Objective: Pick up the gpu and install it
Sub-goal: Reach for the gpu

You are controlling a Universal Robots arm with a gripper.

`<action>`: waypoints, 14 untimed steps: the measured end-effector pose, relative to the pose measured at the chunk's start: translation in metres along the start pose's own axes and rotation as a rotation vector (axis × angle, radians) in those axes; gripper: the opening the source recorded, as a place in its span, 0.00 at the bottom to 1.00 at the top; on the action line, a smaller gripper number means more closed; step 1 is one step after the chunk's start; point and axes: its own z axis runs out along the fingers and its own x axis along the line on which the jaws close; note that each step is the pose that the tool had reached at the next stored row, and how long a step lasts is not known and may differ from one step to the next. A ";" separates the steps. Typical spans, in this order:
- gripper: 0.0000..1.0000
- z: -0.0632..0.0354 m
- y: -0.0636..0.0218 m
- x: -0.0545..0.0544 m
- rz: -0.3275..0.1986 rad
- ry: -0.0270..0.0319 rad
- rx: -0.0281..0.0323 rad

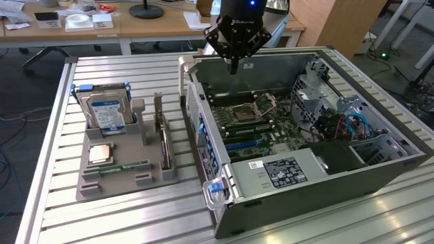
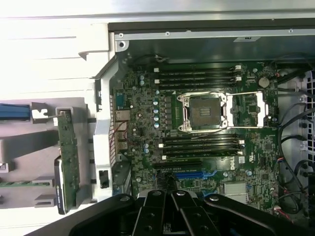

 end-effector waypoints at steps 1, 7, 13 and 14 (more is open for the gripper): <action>0.11 -0.0001 -0.0002 0.002 0.000 0.0000 0.0001; 0.11 -0.0004 -0.0011 0.015 0.000 0.0000 0.0000; 0.11 -0.0009 -0.0024 0.032 0.000 0.0000 0.0001; 0.11 -0.0010 -0.0026 0.036 0.000 0.0000 0.0001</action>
